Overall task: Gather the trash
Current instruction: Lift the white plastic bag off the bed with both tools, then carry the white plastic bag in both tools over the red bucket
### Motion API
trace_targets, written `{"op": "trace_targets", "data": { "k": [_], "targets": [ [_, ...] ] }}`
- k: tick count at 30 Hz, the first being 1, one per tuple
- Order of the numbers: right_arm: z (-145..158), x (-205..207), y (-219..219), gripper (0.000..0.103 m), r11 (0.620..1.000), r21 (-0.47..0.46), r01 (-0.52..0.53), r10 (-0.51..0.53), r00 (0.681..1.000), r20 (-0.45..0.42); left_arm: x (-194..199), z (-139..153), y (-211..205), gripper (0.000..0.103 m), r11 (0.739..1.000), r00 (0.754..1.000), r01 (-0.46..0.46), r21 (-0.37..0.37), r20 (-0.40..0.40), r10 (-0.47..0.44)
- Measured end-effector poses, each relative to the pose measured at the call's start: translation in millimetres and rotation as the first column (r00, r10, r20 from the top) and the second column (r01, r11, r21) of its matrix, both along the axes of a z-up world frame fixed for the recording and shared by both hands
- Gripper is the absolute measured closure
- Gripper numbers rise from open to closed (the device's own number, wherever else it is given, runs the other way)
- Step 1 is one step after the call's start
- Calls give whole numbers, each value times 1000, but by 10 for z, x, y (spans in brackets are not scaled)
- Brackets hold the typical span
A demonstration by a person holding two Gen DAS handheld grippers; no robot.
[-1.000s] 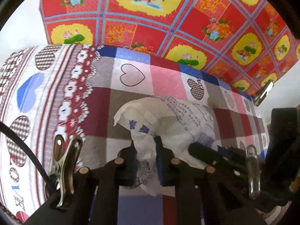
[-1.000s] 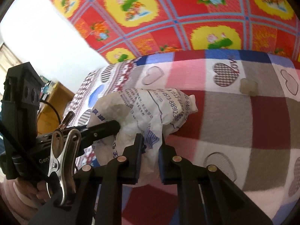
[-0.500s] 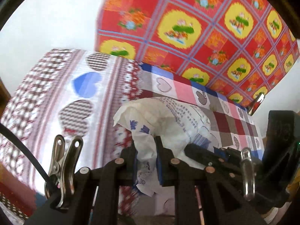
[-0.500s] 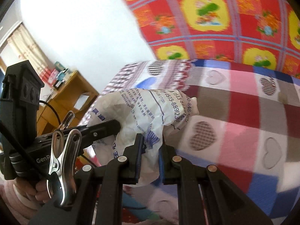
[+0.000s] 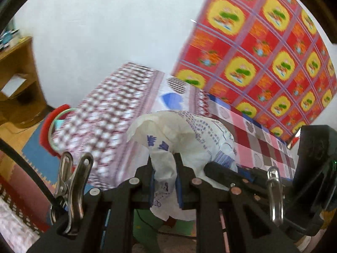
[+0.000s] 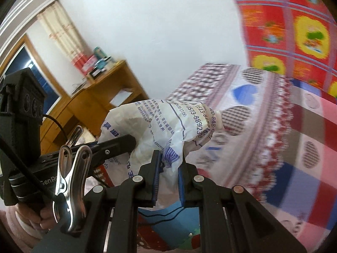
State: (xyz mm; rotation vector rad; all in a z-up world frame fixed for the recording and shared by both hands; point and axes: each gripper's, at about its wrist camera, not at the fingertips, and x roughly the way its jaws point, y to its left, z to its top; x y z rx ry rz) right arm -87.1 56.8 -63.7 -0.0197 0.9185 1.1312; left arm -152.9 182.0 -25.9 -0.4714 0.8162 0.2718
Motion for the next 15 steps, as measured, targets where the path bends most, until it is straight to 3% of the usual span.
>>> {"op": "trace_targets", "data": {
  "k": [7, 15],
  "targets": [
    [19, -297, 565, 87, 990, -5, -139, 139, 990, 16, -604, 37, 454, 87, 990, 990, -140, 4, 12, 140],
    [-17, -345, 1250, 87, 965, 0, -261, 261, 965, 22, -976, 30, 950, 87, 960, 960, -280, 1, 9, 280]
  ]
}}
